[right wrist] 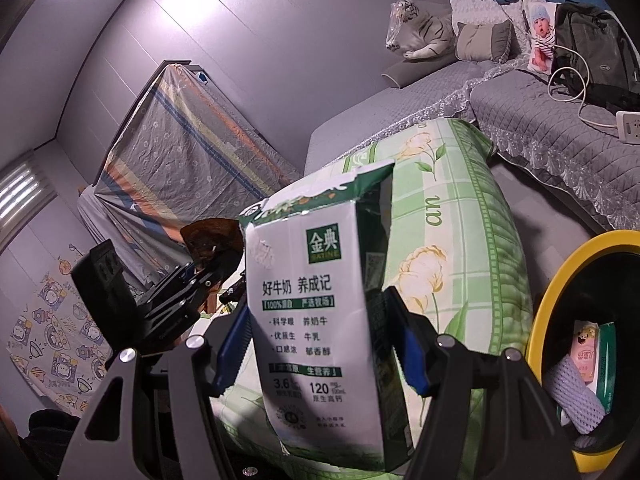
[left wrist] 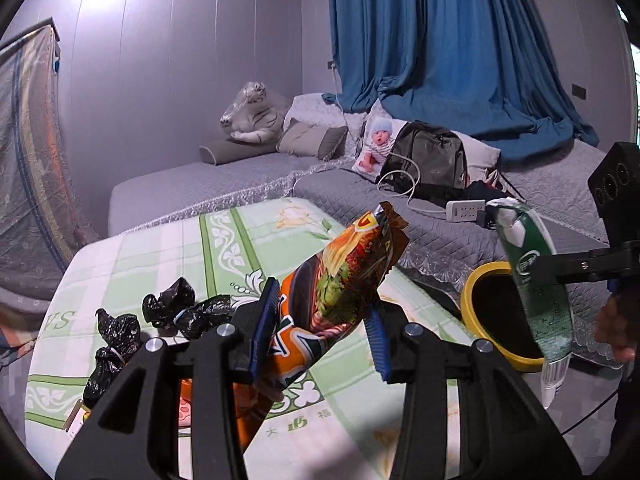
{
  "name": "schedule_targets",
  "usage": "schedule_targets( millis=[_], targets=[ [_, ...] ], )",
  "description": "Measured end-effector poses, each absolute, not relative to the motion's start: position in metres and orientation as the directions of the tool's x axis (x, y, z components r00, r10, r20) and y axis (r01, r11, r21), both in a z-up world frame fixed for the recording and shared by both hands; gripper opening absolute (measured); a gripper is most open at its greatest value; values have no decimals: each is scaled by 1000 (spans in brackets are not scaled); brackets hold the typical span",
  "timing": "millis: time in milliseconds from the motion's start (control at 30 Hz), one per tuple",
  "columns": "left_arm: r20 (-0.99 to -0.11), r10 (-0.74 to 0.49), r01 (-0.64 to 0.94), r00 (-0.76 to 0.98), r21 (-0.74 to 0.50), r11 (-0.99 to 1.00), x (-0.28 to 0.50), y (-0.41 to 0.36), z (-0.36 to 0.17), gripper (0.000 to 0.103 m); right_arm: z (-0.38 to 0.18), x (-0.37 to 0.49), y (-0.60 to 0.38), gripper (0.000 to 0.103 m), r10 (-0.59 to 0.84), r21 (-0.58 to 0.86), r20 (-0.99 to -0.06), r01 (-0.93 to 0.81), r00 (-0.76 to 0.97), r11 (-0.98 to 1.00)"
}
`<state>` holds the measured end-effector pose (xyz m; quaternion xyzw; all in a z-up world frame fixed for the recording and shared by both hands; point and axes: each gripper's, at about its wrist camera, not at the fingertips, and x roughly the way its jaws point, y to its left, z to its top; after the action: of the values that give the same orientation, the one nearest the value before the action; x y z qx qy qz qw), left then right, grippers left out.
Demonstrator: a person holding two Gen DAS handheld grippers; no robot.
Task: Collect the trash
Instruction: 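Carry the snack wrapper and milk carton over the yellow-rimmed bin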
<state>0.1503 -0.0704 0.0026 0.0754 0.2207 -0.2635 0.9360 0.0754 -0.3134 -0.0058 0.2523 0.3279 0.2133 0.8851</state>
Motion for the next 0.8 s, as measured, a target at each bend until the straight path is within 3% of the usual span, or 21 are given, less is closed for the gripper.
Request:
schedule_targets(
  millis=[500, 800],
  targets=[
    [-405, -529, 595, 746, 51, 802, 129, -122, 20, 39, -2, 38, -370, 60, 424, 580, -440, -109, 792, 807],
    [-441, -593, 672, 673, 30, 740, 144, -184, 10, 39, -3, 12, -417, 60, 190, 490, -474, 78, 860, 868]
  ],
)
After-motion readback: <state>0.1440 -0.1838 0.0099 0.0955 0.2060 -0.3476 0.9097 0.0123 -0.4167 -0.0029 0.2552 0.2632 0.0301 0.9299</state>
